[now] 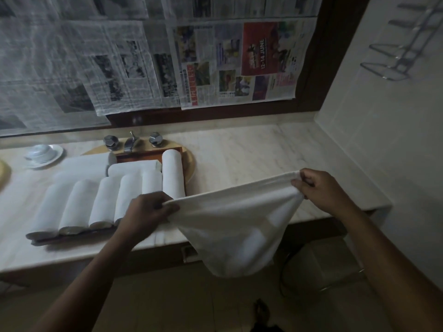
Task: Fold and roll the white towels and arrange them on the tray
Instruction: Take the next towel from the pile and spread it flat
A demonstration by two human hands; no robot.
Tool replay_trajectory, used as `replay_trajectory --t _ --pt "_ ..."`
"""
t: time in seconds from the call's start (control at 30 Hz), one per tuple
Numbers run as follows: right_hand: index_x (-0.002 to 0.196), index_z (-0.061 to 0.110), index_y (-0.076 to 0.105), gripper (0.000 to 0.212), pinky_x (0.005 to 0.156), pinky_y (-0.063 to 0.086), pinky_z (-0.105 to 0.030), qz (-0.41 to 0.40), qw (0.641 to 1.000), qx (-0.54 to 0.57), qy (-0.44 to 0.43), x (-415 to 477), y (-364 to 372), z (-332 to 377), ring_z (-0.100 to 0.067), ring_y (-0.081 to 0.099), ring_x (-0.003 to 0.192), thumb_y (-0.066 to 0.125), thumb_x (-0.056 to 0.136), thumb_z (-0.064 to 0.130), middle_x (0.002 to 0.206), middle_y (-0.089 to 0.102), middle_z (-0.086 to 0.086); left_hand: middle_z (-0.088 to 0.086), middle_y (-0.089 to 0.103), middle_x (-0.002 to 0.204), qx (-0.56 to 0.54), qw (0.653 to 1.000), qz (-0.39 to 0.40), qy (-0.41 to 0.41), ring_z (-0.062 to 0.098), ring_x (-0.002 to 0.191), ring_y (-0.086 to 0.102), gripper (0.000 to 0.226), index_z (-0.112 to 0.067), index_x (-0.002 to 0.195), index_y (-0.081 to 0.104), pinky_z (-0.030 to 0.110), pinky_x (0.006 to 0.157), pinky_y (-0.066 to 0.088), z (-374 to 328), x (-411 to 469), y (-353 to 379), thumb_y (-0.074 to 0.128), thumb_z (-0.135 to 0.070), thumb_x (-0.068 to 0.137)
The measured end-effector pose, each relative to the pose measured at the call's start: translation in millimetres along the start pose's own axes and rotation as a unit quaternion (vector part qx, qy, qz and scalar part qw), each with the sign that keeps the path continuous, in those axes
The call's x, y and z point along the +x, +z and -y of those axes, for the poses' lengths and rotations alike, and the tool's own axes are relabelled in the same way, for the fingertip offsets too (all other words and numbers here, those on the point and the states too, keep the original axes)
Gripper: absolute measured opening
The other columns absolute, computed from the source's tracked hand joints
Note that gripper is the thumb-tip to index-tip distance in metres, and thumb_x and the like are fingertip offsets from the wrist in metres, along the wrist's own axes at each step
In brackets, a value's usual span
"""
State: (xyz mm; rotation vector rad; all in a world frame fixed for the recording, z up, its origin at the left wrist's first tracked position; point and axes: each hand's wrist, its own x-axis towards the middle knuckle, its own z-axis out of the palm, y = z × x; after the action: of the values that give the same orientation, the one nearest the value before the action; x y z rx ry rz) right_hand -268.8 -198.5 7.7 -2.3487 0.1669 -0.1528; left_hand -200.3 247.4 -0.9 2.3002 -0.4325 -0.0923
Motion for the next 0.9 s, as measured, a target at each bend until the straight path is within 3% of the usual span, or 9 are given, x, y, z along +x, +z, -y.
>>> replay_trajectory --t 0.07,0.13,0.2,0.4,0.5,0.6,0.7,0.83,0.9 --pt "0.071 0.018 0.045 0.039 0.058 0.038 -0.035 -0.003 1.000 -0.016 0.016 -7 3 -20 -0.017 0.046 0.055 0.065 0.100 0.034 0.058 0.041 -0.006 -0.010 0.071 0.073 0.026 0.999 0.041 0.005 0.001 0.068 0.066 0.011 -0.028 0.084 0.074 0.023 0.056 0.051 1 -2 21 0.072 -0.031 0.095" --pt "0.068 0.020 0.043 0.041 0.058 0.033 -0.033 -0.003 0.999 -0.030 0.039 -14 6 -38 -0.013 0.043 0.053 0.066 0.100 0.030 0.056 0.039 0.004 -0.005 0.069 0.073 0.037 0.996 0.080 0.004 0.006 0.067 0.065 0.016 -0.022 0.083 0.073 0.039 0.062 0.055 2 -2 43 0.070 -0.030 0.097" --pt "0.067 0.020 0.043 0.042 0.056 0.032 -0.033 0.006 0.997 -0.045 0.061 -18 8 -57 -0.008 0.043 0.051 0.067 0.099 0.030 0.054 0.040 0.005 -0.004 0.068 0.076 0.030 0.993 0.113 0.001 0.006 0.069 0.064 0.020 -0.020 0.082 0.072 0.044 0.066 0.056 6 -1 62 0.067 -0.033 0.096" --pt "0.073 0.034 0.050 0.031 0.062 0.041 -0.024 0.000 0.993 -0.050 0.110 4 -8 -81 -0.002 0.051 0.066 0.069 0.097 0.033 0.064 0.049 0.015 -0.003 0.072 0.072 -0.031 0.983 0.175 -0.036 0.005 0.067 0.068 0.016 -0.026 0.087 0.072 0.024 0.059 0.055 -7 21 83 0.064 -0.030 0.101" --pt "0.069 0.038 0.047 0.037 0.066 0.044 -0.029 -0.006 0.995 -0.031 0.091 42 -21 -81 -0.009 0.054 0.064 0.069 0.098 0.033 0.062 0.050 0.012 -0.003 0.074 0.072 -0.072 0.986 0.144 -0.049 0.011 0.062 0.068 0.015 -0.023 0.085 0.074 0.023 0.057 0.053 -14 57 76 0.068 -0.028 0.098" --pt "0.071 0.019 0.057 0.034 0.065 0.053 -0.038 -0.009 0.995 -0.033 0.089 92 -16 -93 -0.028 0.065 0.064 0.069 0.097 0.036 0.062 0.060 -0.005 0.000 0.072 0.067 -0.063 0.991 0.092 -0.072 0.013 0.061 0.067 0.022 -0.025 0.076 0.074 0.030 0.059 0.052 -10 106 73 0.070 -0.029 0.097" --pt "0.073 0.014 0.058 0.035 0.065 0.054 -0.038 -0.017 0.995 -0.032 0.088 155 0 -107 -0.026 0.067 0.063 0.069 0.094 0.040 0.062 0.063 -0.006 -0.004 0.070 0.063 -0.046 0.993 0.039 -0.101 0.010 0.062 0.065 0.023 -0.030 0.069 0.073 0.033 0.067 0.051 -3 164 76 0.077 -0.030 0.092" --pt "0.073 0.010 0.055 0.036 0.057 0.040 -0.030 -0.029 0.996 -0.042 0.067 246 12 -105 -0.023 0.056 0.061 0.070 0.096 0.033 0.059 0.056 -0.001 -0.006 0.060 0.060 0.018 0.994 -0.013 -0.106 0.034 0.069 0.067 0.031 -0.031 0.064 0.062 0.042 0.069 0.053 8 254 75 0.077 -0.022 0.091" --pt "0.076 0.011 0.057 0.032 0.055 0.038 -0.030 -0.033 0.997 -0.027 0.070 283 12 -102 -0.020 0.054 0.059 0.068 0.097 0.032 0.060 0.056 0.000 -0.008 0.059 0.059 0.072 0.993 -0.028 -0.088 0.030 0.067 0.065 0.024 -0.029 0.068 0.064 0.036 0.064 0.047 8 293 71 0.073 -0.027 0.091"
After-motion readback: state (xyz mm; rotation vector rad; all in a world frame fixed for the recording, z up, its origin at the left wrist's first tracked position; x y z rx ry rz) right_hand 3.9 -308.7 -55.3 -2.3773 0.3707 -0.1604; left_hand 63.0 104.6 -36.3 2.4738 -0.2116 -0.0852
